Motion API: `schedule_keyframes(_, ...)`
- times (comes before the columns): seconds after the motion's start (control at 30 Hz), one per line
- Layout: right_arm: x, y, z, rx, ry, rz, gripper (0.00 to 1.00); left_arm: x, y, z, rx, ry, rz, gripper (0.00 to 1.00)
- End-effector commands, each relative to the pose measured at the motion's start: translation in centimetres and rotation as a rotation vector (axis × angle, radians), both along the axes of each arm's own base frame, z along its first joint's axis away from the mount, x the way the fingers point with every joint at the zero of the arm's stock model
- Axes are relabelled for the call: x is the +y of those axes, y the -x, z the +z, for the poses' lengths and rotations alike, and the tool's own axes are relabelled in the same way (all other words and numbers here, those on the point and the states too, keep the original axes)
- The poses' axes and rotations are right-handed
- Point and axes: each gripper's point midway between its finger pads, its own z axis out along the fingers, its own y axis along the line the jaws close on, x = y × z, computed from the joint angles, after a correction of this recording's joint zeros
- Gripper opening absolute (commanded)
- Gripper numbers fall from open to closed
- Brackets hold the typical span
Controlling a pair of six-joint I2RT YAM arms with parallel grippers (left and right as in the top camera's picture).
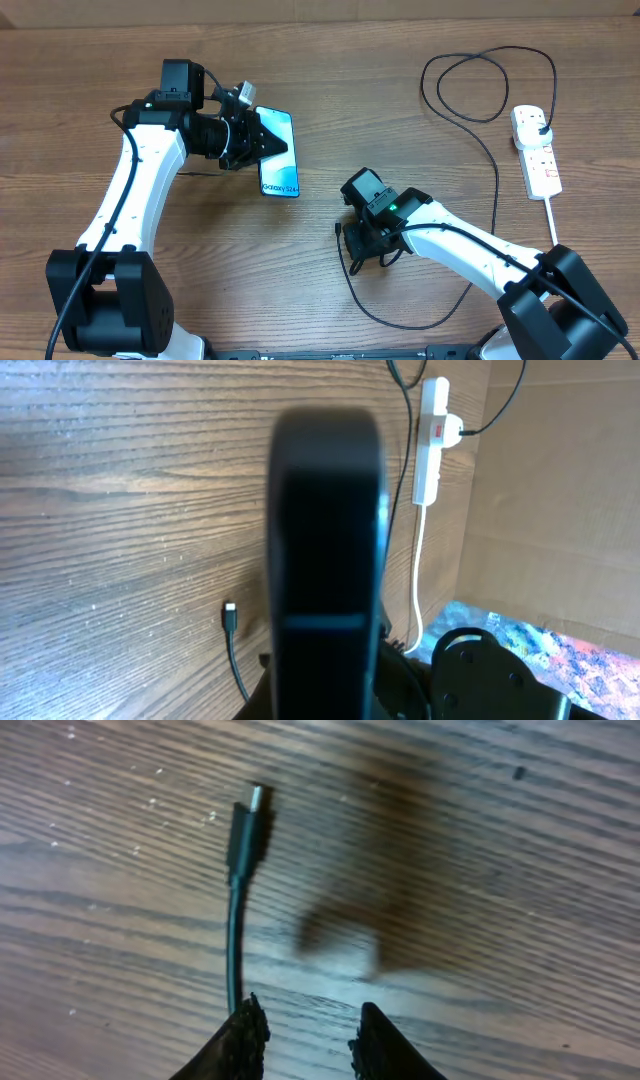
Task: Plug charger to phone and switch on socket
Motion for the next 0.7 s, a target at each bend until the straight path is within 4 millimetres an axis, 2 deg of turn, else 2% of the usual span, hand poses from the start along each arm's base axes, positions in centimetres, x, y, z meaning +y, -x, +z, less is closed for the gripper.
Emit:
schedule_keyframes(0.0,-0.4,-0.1,-0.4,-0.014,0.027,-0.008,0.27,-0.1,0.2,0.7,-0.014,0.01,-0.012,0.04)
schedule_keyframes(0.1,-0.3,-0.2,-0.4,-0.02,0.022,-0.009,0.21,-0.1,0.7,0.5,0.012,0.008,-0.011,0.04)
schedule_keyframes(0.67,-0.3,-0.3,-0.3,-0.021,0.022,-0.008,0.21,-0.1,2.1,0.1,0.074,0.0,-0.026,0.04)
